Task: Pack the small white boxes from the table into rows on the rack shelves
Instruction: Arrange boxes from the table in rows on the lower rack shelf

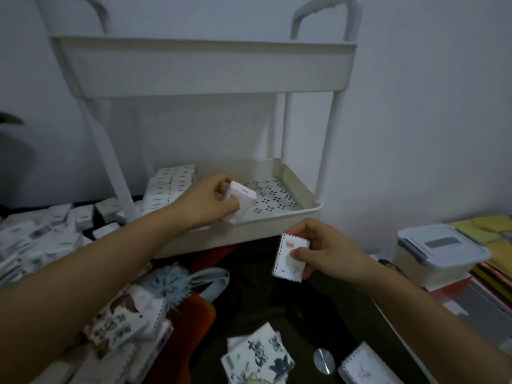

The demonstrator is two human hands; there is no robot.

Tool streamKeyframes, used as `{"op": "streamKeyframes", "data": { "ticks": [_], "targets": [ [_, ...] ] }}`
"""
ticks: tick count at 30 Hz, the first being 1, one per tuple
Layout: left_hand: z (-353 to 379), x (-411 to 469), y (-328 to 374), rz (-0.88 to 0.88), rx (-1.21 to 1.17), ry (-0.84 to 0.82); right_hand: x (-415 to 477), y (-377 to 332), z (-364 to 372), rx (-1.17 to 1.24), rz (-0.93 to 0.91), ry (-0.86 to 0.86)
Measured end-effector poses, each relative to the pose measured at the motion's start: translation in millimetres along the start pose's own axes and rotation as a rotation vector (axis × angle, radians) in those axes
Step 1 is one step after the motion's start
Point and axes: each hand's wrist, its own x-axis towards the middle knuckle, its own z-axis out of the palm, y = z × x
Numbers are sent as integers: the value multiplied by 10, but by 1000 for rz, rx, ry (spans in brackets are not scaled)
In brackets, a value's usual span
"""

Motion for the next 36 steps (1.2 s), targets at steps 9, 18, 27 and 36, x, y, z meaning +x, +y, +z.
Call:
{"op": "streamKeyframes", "data": {
  "ticks": [9,18,27,36],
  "targets": [
    [-368,790,-454,-140,36,470,669,-381,129,3,-161,187],
    [-401,1071,-826,-126,336,194,1236,-630,276,204,-134,211],
    [-291,986,-1017,5,735,68,1802,-723,216,119,-153,190],
    [-159,852,-1110,93,858,76,2638,-765,523,-740,-61,340]
  ]
}}
